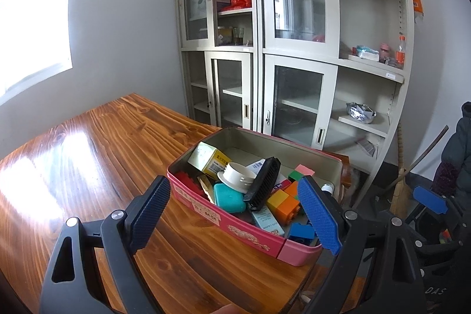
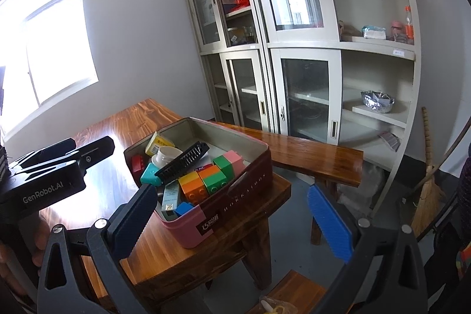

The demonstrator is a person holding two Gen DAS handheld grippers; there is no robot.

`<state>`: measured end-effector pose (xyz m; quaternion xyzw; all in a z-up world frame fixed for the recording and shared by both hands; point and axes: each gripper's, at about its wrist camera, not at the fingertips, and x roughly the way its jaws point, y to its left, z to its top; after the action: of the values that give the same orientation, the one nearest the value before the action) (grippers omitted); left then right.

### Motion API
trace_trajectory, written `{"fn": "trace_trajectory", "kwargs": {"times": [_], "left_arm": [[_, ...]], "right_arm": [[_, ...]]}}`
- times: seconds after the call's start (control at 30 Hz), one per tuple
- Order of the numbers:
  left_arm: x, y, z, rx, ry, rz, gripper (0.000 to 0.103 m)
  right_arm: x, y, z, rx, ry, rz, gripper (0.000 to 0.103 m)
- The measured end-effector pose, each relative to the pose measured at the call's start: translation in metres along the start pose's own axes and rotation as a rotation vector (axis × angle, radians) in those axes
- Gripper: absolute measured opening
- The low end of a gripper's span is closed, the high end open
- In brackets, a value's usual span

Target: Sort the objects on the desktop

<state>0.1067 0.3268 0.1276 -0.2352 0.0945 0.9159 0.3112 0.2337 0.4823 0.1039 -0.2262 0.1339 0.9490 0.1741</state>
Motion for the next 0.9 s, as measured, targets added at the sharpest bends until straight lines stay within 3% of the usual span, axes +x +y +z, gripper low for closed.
{"fn": "trace_trajectory", "kwargs": {"times": [0.9], "left_arm": [[0.016, -0.010, -0.002, 0.051, 0.056, -0.025, 0.091]], "right_arm": [[0.017, -0.002, -0.007, -0.003, 0.062, -0.009, 0.102]]}}
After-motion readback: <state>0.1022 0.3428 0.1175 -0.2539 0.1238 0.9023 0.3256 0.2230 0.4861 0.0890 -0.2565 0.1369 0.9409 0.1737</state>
